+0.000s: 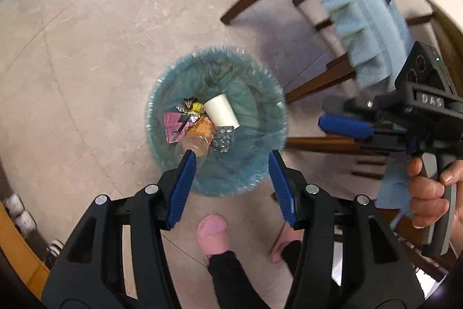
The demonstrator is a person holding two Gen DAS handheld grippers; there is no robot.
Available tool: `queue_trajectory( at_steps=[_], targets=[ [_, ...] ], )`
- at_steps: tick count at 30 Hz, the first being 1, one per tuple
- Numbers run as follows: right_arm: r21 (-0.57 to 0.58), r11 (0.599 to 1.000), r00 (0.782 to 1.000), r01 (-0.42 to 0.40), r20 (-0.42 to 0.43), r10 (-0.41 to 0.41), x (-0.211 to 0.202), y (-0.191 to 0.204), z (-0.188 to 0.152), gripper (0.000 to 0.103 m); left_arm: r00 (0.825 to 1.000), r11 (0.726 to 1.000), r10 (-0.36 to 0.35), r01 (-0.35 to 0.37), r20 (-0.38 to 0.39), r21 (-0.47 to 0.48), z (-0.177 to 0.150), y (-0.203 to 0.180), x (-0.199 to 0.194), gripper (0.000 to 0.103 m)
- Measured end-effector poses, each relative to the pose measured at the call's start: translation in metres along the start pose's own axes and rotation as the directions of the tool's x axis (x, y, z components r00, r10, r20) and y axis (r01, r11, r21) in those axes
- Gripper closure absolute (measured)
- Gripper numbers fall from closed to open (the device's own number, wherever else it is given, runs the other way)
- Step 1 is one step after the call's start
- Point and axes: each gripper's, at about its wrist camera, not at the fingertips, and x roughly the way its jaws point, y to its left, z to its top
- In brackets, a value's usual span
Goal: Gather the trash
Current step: 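Open the left tool over the bin while the right tool opens to drop the blister pack, then move both tools from the bin back over the table toward the gold blister pack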
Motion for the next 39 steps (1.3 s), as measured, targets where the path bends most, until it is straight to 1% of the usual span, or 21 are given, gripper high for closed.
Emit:
queue_trajectory(
  at_steps=[2,4,5,6,8,9,12,16,19,22,25,28,29,30,31,32,33,34,35,36,39],
  targets=[
    [-0.039,0.997,0.998,-0.063,0.009,0.064,-0.018,0.037,-0.010,0.066,0.999,1.000,0.008,-0.008,0.042,-0.010,-0.004,-0.004,-0.040,0.053],
    [-0.111,0.988,0.994,-0.106,0.028,0.110,-0.042,0.082,-0.023,0.066,0.996,0.999,0.028,-0.026,0.085,-0.023,-0.006,-0.009,-0.080,0.053],
    [-0.138,0.980,0.989,-0.140,0.034,0.146,-0.056,0.102,-0.030,0.066,0.994,0.999,0.037,-0.033,0.103,-0.034,-0.006,-0.012,-0.099,0.053],
    [-0.156,0.973,0.984,-0.167,0.039,0.175,-0.069,0.118,-0.035,0.066,0.993,0.998,0.047,-0.043,0.113,-0.037,-0.005,-0.015,-0.111,0.053],
    [-0.191,0.963,0.977,-0.192,0.060,0.207,-0.092,0.141,-0.043,0.066,0.989,0.997,0.078,-0.075,0.125,-0.025,-0.001,-0.028,-0.137,0.046],
    [-0.213,0.955,0.971,-0.207,0.071,0.226,-0.108,0.155,-0.047,0.066,0.989,0.998,0.069,-0.068,0.129,-0.017,0.001,-0.035,-0.146,0.046],
    [-0.261,0.940,0.961,-0.220,0.104,0.254,-0.147,0.182,-0.060,0.066,0.986,0.998,0.047,-0.053,0.158,0.037,0.009,-0.068,-0.177,0.046],
    [-0.289,0.937,0.957,-0.198,0.149,0.248,-0.202,0.196,-0.073,0.066,0.980,0.997,0.004,-0.019,0.200,0.071,0.019,-0.107,-0.211,0.045],
    [-0.290,0.939,0.949,-0.183,0.197,0.246,-0.245,0.194,-0.085,0.066,0.972,0.995,-0.020,-0.005,0.235,0.104,0.028,-0.137,-0.238,0.045],
    [-0.287,0.946,0.934,-0.152,0.271,0.232,-0.294,0.186,-0.101,0.066,0.961,0.989,-0.062,0.023,0.269,0.145,0.034,-0.169,-0.265,0.042],
    [-0.250,0.956,0.907,-0.152,0.350,0.235,-0.345,0.168,-0.118,0.066,0.955,0.978,-0.098,0.041,0.279,0.204,0.038,-0.204,-0.284,0.037],
    [-0.220,0.965,0.871,-0.141,0.436,0.227,-0.395,0.149,-0.138,0.066,0.954,0.960,-0.140,0.065,0.264,0.274,0.037,-0.246,-0.295,0.034],
    [-0.208,0.968,0.855,-0.140,0.467,0.224,-0.412,0.140,-0.147,0.066,0.955,0.947,-0.149,0.064,0.255,0.314,0.034,-0.267,-0.298,0.032],
    [-0.192,0.972,0.845,-0.133,0.492,0.213,-0.427,0.130,-0.155,0.066,0.956,0.939,-0.156,0.064,0.250,0.338,0.033,-0.279,-0.300,0.031],
    [-0.175,0.977,0.836,-0.122,0.512,0.196,-0.438,0.121,-0.161,0.066,0.956,0.920,-0.172,0.070,0.236,0.386,0.028,-0.301,-0.300,0.031],
    [-0.149,0.982,0.825,-0.115,0.536,0.178,-0.453,0.108,-0.168,0.066,0.957,0.907,-0.177,0.069,0.228,0.416,0.024,-0.316,-0.297,0.031],
    [-0.131,0.985,0.819,-0.112,0.549,0.166,-0.462,0.098,-0.174,0.066,0.958,0.892,-0.186,0.072,0.217,0.446,0.021,-0.331,-0.294,0.030],
    [-0.110,0.989,0.812,-0.101,0.565,0.146,-0.472,0.086,-0.179,0.066,0.960,0.872,-0.199,0.081,0.199,0.483,0.015,-0.350,-0.290,0.029],
    [-0.088,0.992,0.805,-0.088,0.580,0.123,-0.481,0.074,-0.185,0.066,0.961,0.858,-0.204,0.086,0.184,0.506,0.011,-0.366,-0.285,0.026],
    [-0.057,0.995,0.796,-0.082,0.596,0.100,-0.492,0.058,-0.192,0.066,0.962,0.842,-0.218,0.099,0.167,0.531,0.006,-0.381,-0.280,0.026],
    [0.015,0.997,0.770,-0.076,0.636,0.049,-0.515,0.021,-0.209,0.066,0.965,0.807,-0.231,0.118,0.127,0.578,-0.007,-0.416,-0.271,0.025]
  ],
)
